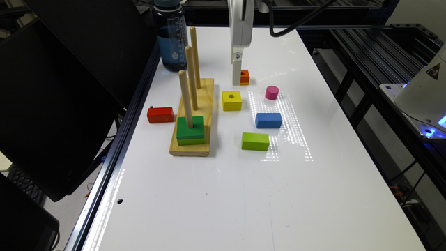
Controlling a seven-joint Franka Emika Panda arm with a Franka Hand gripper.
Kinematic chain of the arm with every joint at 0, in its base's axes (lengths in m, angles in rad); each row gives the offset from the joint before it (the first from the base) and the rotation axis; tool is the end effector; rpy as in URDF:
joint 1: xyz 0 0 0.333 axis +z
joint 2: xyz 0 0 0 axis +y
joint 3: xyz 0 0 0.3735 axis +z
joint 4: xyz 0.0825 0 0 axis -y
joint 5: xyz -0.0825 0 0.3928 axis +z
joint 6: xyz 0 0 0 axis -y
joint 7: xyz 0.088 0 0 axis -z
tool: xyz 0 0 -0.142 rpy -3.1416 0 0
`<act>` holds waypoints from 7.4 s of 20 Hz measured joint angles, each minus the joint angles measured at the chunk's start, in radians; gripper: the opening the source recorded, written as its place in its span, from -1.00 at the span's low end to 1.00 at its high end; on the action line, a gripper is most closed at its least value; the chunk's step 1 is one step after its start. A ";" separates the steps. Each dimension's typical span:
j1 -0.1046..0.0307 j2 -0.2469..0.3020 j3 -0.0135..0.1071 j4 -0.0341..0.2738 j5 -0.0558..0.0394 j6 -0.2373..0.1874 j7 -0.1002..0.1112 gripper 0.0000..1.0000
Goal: Pick up yellow block.
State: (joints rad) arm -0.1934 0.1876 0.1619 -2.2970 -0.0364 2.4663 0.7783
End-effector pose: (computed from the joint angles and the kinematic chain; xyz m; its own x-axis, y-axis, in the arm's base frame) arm 0.5412 -0.0178 0.2816 0.7081 -0.7059 -0.0164 -0.7059 -0.7083 0.0053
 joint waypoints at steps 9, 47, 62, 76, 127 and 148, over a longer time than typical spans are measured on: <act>0.000 0.071 -0.004 -0.001 -0.0149 0.078 0.006 1.00; 0.000 0.213 -0.013 0.020 -0.0328 0.202 0.008 1.00; 0.001 0.219 -0.014 0.026 -0.0329 0.203 0.008 1.00; 0.002 0.238 -0.015 0.032 -0.0525 0.219 0.027 1.00; 0.000 0.126 -0.005 0.019 -0.0452 0.128 0.027 -1.00; 0.000 -0.088 0.008 0.021 -0.0023 -0.075 0.014 -1.00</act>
State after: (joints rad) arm -0.1935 0.0997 0.1703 -2.2757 -0.0387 2.3911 0.7926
